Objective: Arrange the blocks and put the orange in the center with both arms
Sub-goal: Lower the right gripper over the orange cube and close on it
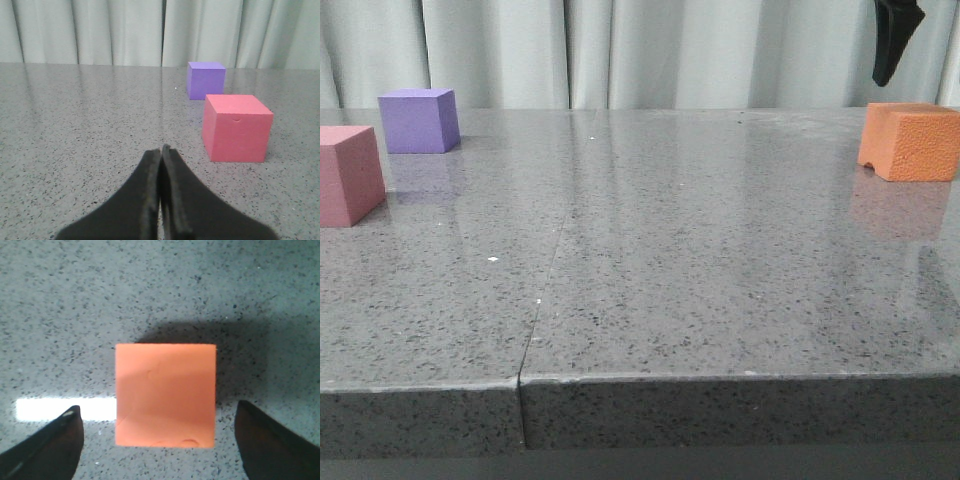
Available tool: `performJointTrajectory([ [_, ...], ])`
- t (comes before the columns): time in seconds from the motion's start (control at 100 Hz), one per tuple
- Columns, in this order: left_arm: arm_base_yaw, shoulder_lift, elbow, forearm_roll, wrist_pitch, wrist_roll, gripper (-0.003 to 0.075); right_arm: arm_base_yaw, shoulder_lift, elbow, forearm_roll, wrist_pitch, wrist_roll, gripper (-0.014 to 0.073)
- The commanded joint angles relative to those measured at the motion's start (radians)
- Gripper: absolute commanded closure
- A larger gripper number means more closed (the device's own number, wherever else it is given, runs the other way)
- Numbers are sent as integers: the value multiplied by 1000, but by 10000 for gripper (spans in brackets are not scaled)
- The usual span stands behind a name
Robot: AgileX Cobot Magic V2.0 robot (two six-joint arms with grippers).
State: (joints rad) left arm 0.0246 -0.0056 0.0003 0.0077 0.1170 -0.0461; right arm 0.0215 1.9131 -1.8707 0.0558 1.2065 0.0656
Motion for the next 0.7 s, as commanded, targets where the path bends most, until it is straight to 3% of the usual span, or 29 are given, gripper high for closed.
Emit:
performJointTrajectory([
  [0.0,0,-29,41,-8,-76,-3,741,-3,-26,-35,-13,-19,-10,-17],
  [0.47,0,-29,41,-8,-76,-3,741,-3,73,-34,-8,-67,-10,-8],
  [0.69,0,-29,41,-8,-76,-3,741,-3,75,-34,-8,-71,-10,258],
])
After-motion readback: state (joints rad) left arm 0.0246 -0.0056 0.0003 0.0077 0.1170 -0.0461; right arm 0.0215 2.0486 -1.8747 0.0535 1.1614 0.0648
